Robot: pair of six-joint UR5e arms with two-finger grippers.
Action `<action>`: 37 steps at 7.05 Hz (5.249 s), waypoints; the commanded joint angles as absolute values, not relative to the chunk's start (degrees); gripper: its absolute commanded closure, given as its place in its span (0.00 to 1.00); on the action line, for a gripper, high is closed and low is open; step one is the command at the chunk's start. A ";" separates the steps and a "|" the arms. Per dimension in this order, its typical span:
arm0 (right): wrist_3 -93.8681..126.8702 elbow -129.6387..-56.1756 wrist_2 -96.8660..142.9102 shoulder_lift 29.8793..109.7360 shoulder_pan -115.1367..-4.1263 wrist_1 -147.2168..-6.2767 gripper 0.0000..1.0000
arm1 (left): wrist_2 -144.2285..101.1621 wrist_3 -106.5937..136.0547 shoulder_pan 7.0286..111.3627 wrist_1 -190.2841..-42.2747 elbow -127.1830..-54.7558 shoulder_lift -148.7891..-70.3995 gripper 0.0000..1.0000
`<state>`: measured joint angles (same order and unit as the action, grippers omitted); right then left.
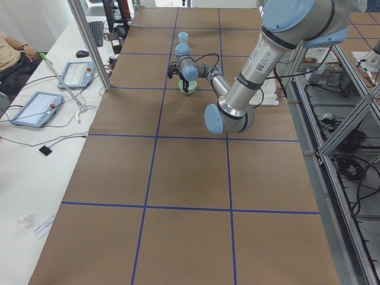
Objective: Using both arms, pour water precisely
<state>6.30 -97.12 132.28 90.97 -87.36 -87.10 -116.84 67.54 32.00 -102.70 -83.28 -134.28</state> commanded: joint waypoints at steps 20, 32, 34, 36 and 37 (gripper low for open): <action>90.47 -119.45 83.56 91.31 -40.20 -86.83 0.00 | -132.28 -17.58 90.88 -86.22 -91.32 -95.71 0.00; 127.87 -95.04 59.42 76.73 -27.59 -112.59 0.00 | -132.36 -17.58 90.88 -85.78 -91.84 -95.80 0.00; 128.14 -91.78 57.23 75.23 -29.79 -112.59 0.00 | -133.32 -17.58 90.97 -85.78 -91.93 -95.80 0.00; 128.32 -90.80 56.87 75.23 -30.15 -112.59 0.00 | -133.59 -17.58 90.97 -85.78 -91.93 -95.71 0.00; 128.32 -90.44 56.78 75.15 -30.15 -112.59 0.00 | -133.59 -17.58 90.97 -85.78 -91.93 -95.71 0.00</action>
<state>128.28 -91.03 56.97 75.23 -30.07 -112.59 -133.52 -17.58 90.96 -85.78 -91.93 -95.72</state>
